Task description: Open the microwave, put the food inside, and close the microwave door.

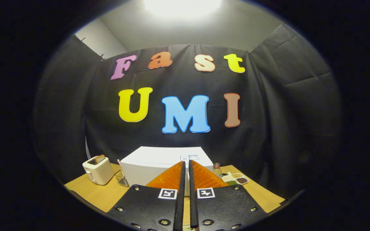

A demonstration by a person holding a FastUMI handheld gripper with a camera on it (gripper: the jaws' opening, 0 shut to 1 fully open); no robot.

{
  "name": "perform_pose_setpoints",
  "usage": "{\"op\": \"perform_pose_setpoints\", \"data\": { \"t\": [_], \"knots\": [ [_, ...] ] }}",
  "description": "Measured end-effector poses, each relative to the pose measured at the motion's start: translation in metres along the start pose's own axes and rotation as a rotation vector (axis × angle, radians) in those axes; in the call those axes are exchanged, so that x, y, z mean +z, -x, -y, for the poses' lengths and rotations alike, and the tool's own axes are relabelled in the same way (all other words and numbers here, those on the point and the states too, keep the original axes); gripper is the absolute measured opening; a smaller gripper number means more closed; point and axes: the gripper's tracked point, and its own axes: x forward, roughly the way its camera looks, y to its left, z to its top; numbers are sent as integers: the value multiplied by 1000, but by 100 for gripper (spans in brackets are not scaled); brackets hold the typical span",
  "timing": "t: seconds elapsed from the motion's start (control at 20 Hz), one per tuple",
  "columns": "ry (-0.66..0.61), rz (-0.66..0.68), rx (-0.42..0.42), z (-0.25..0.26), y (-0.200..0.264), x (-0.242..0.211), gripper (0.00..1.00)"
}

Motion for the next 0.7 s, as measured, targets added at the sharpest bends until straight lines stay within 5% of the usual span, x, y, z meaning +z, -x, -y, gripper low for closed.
{"op": "perform_pose_setpoints", "data": {
  "t": [0.05, 0.25, 0.7],
  "knots": [
    [-3, 15, -10, -1, 2, 7, 10],
    [51, 20, -34, -6, 14, 13, 97],
    [53, 40, 25, -27, 22, 28, 96]
  ]
}}
